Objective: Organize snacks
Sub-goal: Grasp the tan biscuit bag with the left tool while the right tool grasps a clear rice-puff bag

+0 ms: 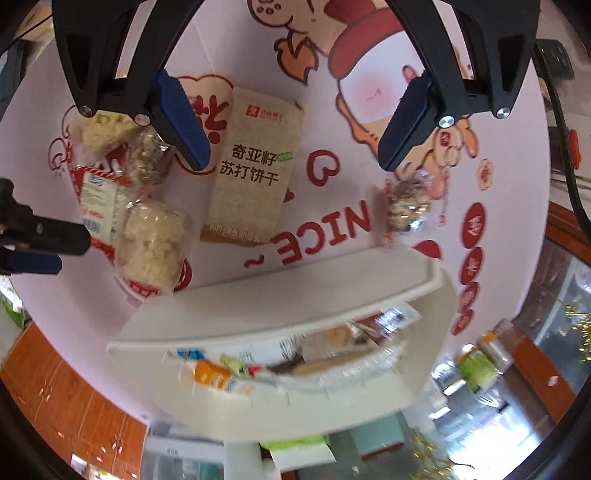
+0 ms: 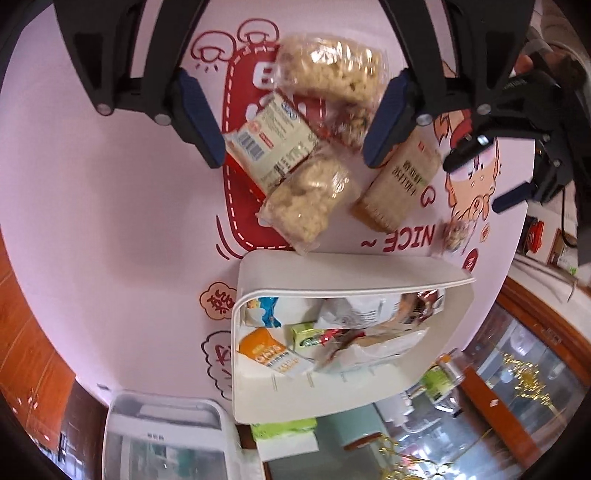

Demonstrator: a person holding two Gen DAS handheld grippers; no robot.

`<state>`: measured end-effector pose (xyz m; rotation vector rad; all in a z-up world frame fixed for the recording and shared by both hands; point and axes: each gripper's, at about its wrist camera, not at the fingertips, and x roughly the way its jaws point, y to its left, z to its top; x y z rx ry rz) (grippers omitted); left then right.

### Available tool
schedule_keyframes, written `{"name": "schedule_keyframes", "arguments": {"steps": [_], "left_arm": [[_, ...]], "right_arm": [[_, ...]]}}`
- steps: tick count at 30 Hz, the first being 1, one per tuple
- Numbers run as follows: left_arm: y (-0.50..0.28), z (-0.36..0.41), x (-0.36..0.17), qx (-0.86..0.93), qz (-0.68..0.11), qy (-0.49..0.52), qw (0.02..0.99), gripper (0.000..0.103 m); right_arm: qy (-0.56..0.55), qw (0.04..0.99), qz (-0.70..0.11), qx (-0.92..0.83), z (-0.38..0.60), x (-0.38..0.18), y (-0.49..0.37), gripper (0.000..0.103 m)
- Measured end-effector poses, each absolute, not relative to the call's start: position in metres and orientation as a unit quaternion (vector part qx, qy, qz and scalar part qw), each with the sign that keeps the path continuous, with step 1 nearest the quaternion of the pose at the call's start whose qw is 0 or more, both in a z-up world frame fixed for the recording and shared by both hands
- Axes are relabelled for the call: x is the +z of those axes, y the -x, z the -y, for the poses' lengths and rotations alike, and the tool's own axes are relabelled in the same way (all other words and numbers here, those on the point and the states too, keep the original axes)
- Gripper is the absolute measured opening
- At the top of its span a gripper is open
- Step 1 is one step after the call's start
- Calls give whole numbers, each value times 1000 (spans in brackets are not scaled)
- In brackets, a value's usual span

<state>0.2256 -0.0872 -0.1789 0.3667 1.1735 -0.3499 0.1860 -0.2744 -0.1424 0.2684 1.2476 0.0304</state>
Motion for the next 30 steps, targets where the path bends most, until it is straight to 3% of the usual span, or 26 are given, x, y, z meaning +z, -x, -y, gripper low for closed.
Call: {"name": "schedule_keyframes", "arguments": {"steps": [11,22,24,26,28,30], "left_arm": [[-249,102,-229,-200,-588,-149,770,92],[-251,95,-239,-201,-585,-120,776,92],[-247,96,-240,-198,-578,-130,781,87],[-238,97,-236,-203,-563,-137,789,68],[-232,98,-232,-208,-555,-141,793,54],[-226,94,-232,-206,-555,-136,794,54]], "right_arm": [[-109,782,-613,-2,251,-192,-229,82],[-95,787,-609,-17,241,-214,-237,82],[-86,788,-609,-18,238,-215,-237,82],[-74,791,-607,-12,235,-215,-236,77],[-62,794,-605,-10,230,-216,-235,65],[-61,795,-603,-3,226,-215,-235,59]]}}
